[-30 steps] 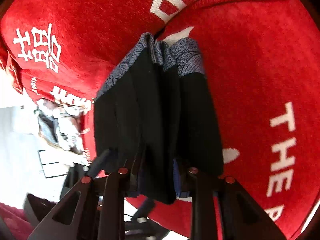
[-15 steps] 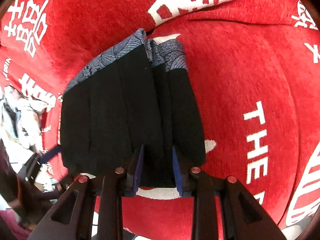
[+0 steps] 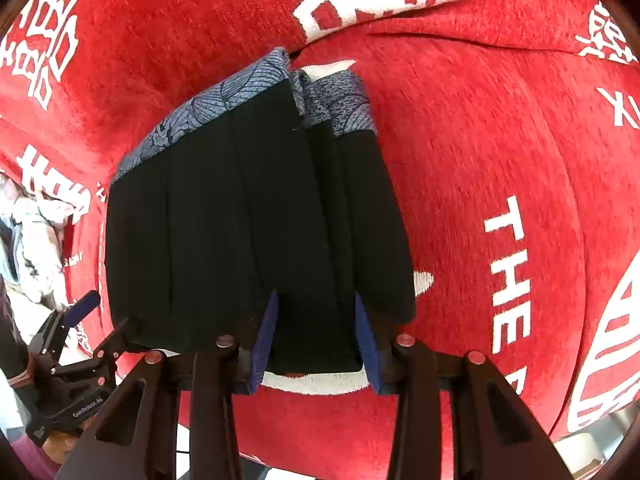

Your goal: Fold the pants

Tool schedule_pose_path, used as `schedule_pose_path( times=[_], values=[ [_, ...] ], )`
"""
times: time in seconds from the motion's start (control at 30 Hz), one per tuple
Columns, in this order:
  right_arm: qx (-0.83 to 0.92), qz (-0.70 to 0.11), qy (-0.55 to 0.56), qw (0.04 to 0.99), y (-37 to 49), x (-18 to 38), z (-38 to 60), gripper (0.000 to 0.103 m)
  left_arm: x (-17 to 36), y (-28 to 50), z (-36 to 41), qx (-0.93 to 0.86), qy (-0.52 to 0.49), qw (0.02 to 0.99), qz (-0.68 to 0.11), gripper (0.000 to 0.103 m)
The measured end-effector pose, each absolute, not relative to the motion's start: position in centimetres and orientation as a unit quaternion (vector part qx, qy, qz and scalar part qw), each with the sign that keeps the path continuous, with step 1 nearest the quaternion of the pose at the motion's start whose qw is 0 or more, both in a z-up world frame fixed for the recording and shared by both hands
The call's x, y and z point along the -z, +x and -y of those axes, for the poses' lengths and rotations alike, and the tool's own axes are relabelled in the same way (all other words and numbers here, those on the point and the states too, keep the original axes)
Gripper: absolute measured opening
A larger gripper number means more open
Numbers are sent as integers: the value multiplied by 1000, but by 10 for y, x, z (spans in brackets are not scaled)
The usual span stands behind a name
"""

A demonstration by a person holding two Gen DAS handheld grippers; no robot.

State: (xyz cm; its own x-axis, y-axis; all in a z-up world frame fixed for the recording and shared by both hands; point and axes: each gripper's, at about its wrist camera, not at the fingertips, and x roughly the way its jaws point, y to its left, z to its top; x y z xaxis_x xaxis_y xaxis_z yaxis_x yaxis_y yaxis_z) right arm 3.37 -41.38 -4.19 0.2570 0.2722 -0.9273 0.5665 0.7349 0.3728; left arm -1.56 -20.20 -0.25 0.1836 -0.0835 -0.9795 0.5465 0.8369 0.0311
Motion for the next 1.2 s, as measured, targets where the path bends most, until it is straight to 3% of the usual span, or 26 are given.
schedule_pose_path(
  times=[0.03,0.07,0.1,0.5,0.6,0.67,0.93,1.2],
  values=[
    [104,-601,347,712,34,42,413,42,3,-14,201,211,188,743,-607,90],
    [105,-602,346,712,35,42,413,42,5,-13,199,210,184,740,-612,100],
    [105,-603,345,712,35,42,412,42,7,-10,198,202,181,739,-617,103],
    [98,-602,349,712,32,40,415,44,15,-2,198,194,173,731,-631,103],
    [102,-607,338,712,32,36,416,56,16,0,198,196,171,728,-634,103],
    [106,-611,327,713,32,33,418,74,17,4,198,197,168,727,-636,103],
    [89,-599,347,716,23,32,433,78,20,17,202,203,169,729,-632,103],
    [44,-578,378,722,30,40,446,82,31,58,186,230,93,708,-661,103]
  ],
)
